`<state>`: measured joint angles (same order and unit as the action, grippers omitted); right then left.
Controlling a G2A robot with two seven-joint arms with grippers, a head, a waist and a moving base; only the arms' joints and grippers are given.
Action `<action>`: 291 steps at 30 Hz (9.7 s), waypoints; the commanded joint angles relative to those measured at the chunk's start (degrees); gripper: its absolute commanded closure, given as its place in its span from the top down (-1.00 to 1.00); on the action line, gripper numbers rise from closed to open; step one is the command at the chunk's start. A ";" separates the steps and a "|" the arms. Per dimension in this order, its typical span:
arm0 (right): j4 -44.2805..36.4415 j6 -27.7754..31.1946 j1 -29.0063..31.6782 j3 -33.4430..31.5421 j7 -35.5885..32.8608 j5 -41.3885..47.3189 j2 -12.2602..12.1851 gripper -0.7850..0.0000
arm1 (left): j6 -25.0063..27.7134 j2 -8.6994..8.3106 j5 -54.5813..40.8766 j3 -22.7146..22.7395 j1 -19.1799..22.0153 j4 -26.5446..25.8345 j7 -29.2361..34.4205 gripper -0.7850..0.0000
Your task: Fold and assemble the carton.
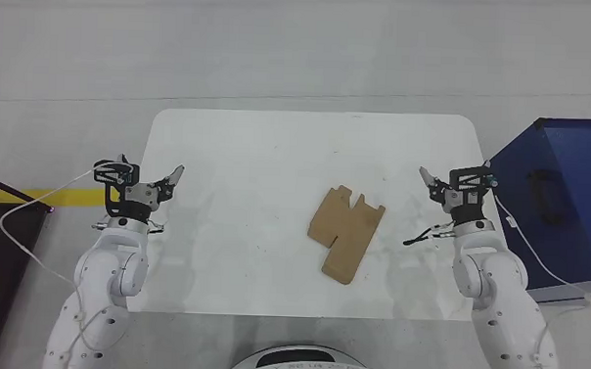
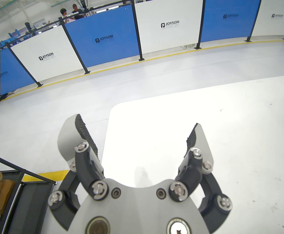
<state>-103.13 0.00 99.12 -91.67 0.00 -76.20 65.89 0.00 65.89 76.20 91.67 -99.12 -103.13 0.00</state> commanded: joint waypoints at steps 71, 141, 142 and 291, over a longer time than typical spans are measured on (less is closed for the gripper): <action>-12.77 35.03 5.38 4.68 -23.59 -12.11 -3.78 1.00 | 0.00 0.00 0.00 0.00 0.00 0.00 0.00 1.00; -10.04 29.02 5.81 11.18 -31.67 -42.00 -4.75 -0.36 | 0.00 0.00 0.00 0.00 0.00 0.00 0.00 1.00; -9.70 28.06 5.28 11.83 -31.48 -43.89 -4.73 -0.52 | 0.00 0.00 0.00 0.00 0.00 0.00 0.00 1.00; -14.46 -12.63 1.35 21.94 -1.44 -74.33 3.36 1.00 | 30.76 -1.33 -73.94 -13.69 7.86 0.79 22.35 -1.00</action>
<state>-117.68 -13.16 99.83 -69.17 -2.72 -153.44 69.32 32.85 64.58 3.08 77.93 -91.39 -102.06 21.82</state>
